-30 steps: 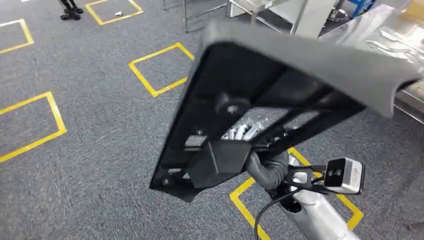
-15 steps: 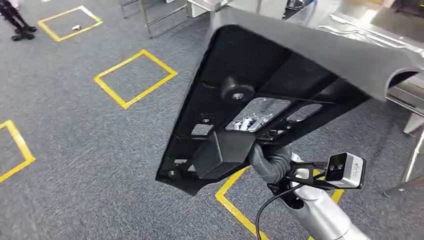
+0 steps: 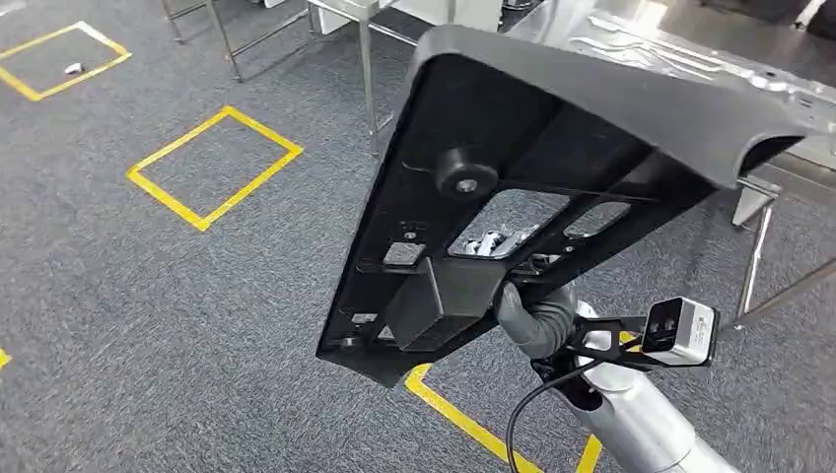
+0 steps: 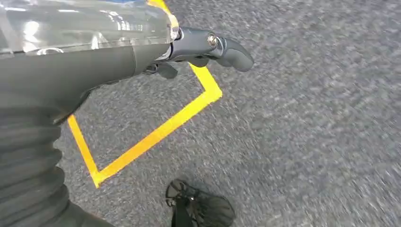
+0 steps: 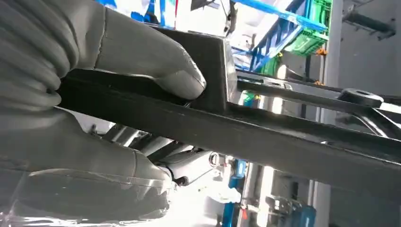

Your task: Take the parts from the cabinet and place them on the table.

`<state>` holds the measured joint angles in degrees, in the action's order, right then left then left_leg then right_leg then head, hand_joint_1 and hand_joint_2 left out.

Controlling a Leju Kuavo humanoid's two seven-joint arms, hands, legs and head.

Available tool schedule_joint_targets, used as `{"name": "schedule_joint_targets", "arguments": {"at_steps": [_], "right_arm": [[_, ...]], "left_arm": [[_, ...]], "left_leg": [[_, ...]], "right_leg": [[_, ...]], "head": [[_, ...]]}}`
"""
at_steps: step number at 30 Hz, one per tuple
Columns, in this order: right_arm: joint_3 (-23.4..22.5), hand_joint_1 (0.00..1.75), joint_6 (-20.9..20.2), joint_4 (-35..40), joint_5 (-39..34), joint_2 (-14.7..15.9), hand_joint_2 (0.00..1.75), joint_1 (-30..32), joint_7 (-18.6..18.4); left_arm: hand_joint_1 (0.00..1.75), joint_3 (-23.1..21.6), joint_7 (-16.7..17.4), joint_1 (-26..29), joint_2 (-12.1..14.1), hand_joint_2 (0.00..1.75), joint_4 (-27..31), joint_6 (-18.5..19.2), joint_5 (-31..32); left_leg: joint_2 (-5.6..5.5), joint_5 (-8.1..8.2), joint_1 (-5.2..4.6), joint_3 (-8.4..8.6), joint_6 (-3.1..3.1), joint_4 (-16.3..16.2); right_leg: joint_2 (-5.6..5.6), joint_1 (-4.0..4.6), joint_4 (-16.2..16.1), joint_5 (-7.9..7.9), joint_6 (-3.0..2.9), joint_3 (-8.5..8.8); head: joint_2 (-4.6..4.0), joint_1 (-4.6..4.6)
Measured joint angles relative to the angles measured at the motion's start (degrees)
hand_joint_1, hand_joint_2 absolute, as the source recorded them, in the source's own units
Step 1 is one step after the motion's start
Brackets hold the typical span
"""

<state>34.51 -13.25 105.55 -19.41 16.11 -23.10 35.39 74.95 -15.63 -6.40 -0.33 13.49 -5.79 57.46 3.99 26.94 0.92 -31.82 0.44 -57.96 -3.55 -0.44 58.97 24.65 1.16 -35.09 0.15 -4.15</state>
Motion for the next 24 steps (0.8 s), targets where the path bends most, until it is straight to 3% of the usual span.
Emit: {"name": "schedule_joint_targets", "arguments": {"at_steps": [1,5,6,7,9,10,11,12,14,15,16,18,20,21,22,23,24], "right_arm": [[0.1,1.75,0.1,0.0,0.0,-0.1,1.75,0.0,-0.3],[0.3,1.75,0.0,0.1,0.3,-0.3,1.75,-0.1,-1.0],[0.4,1.75,0.0,0.1,0.3,-0.4,1.75,-0.1,-1.1],[0.4,1.75,0.0,0.1,0.3,-0.5,1.75,-0.5,-1.1],[0.5,1.75,0.0,0.0,0.3,-0.7,1.75,-0.5,-1.1],[0.5,1.75,0.0,0.0,0.3,-0.7,1.75,-0.5,-1.1],[0.5,1.75,0.0,-0.1,0.3,-0.7,1.75,-0.4,-1.1],[0.6,1.75,0.0,-0.3,0.3,-0.7,1.75,-0.4,-1.1],[0.6,1.75,-0.2,-0.3,0.3,-0.7,1.75,-0.4,-1.1],[0.7,1.75,-0.3,-0.3,0.4,-0.7,1.75,-0.4,-0.9],[0.7,1.75,-0.3,-0.4,0.5,-0.7,1.75,-0.4,-0.8],[0.9,1.75,-0.6,-0.5,0.6,-0.8,1.75,-0.2,-0.6],[1.0,1.75,-0.9,-0.6,0.6,-0.7,1.75,-0.1,-0.5],[1.0,1.75,-1.1,-0.6,0.6,-0.7,1.75,-0.1,-0.4],[1.1,1.75,-1.2,-0.7,0.5,-0.6,1.75,-0.4,-0.2],[1.1,1.75,-1.2,-0.8,0.5,-0.6,1.75,-0.6,-0.2],[1.1,1.75,-1.2,-0.9,0.4,-0.7,1.75,-0.6,-0.1]], "left_arm": [[0.00,0.0,0.0,0.0,0.0,1.75,0.0,0.0,0.0],[0.00,0.0,-0.2,-0.3,0.0,1.75,0.0,0.1,0.0],[0.00,0.0,-0.3,-0.4,0.0,1.75,0.0,0.2,0.0],[0.00,0.0,-0.5,-0.3,0.0,1.75,0.0,0.3,0.0],[0.00,0.0,-0.5,-0.1,0.0,1.75,0.0,0.3,0.0],[0.00,0.0,-0.5,0.1,0.0,1.75,0.0,0.3,0.0],[0.00,0.0,-0.6,0.2,0.0,1.75,0.0,0.3,0.0],[0.00,0.0,-0.7,0.3,0.0,1.75,0.0,0.4,-0.1],[0.00,0.0,-1.0,0.2,0.0,1.75,0.0,0.5,-0.2],[0.00,0.0,-1.1,0.2,0.0,1.75,0.0,0.5,-0.3],[0.00,0.0,-1.2,0.2,0.0,1.75,0.0,0.6,-0.3],[0.00,0.0,-1.4,0.2,-0.1,1.75,0.0,0.8,-0.5],[0.00,0.0,-1.3,0.0,-0.1,1.75,0.0,1.2,-0.6],[0.00,-0.1,-1.1,-0.1,-0.4,1.75,0.0,1.6,-0.5],[0.00,-0.1,-1.0,-0.1,-0.4,1.75,0.0,1.9,-0.2],[0.00,-0.2,-1.0,0.0,-0.4,1.75,0.0,2.2,0.0],[0.00,-0.3,-0.9,0.1,-0.5,1.75,0.0,2.5,0.1]], "left_leg": [[0.38,0.24,-0.43,0.09,-0.37,0.0],[2.60,0.72,-0.46,1.08,-1.73,0.5],[0.48,1.42,-0.09,0.89,-2.03,-0.5],[-1.70,3.25,-0.03,-0.35,-1.99,-3.3],[-3.37,7.97,0.02,-5.20,-2.11,-13.1],[-3.51,9.11,0.00,-7.32,-2.19,-17.1],[-3.51,8.68,0.01,-8.44,-2.20,-18.6],[-3.57,6.98,0.01,-8.12,-2.08,-17.1],[-4.18,1.24,0.01,-4.43,-1.63,-7.9],[-6.03,-1.35,0.02,-2.27,-1.30,-2.6],[-8.50,-0.50,0.13,-1.56,-0.90,-0.9],[-7.61,-0.59,-0.25,-1.38,-0.83,-0.4],[-6.59,-0.80,-0.12,-1.10,-0.21,0.1],[-5.57,-1.13,0.28,-0.71,0.18,0.6],[-5.15,-1.09,0.25,-0.49,0.51,0.9],[-4.46,-1.00,0.18,-0.43,0.71,0.9],[-3.84,-0.91,0.14,-0.40,0.82,0.8]], "right_leg": [[-1.08,0.77,-0.5,0.74,-0.58,0.36],[1.99,0.64,-1.0,0.48,-1.88,0.29],[2.41,0.28,-1.4,0.18,-2.26,0.68],[2.87,0.13,-1.5,0.16,-2.68,0.72],[4.23,0.23,-1.5,0.30,-3.00,0.72],[4.93,0.34,-1.4,0.33,-3.04,0.72],[5.73,0.42,-1.4,0.34,-3.06,0.77],[6.50,0.46,-1.4,0.35,-3.04,0.87],[7.96,0.47,-1.1,0.51,-2.81,1.12],[8.53,0.42,-0.9,0.69,-2.67,1.14],[9.01,0.58,-0.6,0.85,-2.36,0.82],[10.13,0.03,-0.6,0.67,-1.61,0.30],[11.30,0.03,-0.9,0.47,-0.80,0.22],[9.58,0.10,-0.3,0.91,-0.65,0.21],[6.49,0.46,1.5,2.21,-0.40,-0.67],[4.87,0.28,5.5,4.43,-0.11,-2.72],[4.21,0.06,10.0,6.45,0.10,-5.08]], "head": [[0.00,0.02],[0.00,0.00],[0.00,0.00],[0.00,0.00],[0.00,-0.02],[0.00,0.00],[0.00,0.00],[0.00,-0.02],[0.00,0.00],[0.00,0.00],[0.00,0.00],[0.00,0.00],[0.00,0.00],[0.00,0.00],[0.00,0.04],[0.00,0.02],[0.00,0.00]]}}
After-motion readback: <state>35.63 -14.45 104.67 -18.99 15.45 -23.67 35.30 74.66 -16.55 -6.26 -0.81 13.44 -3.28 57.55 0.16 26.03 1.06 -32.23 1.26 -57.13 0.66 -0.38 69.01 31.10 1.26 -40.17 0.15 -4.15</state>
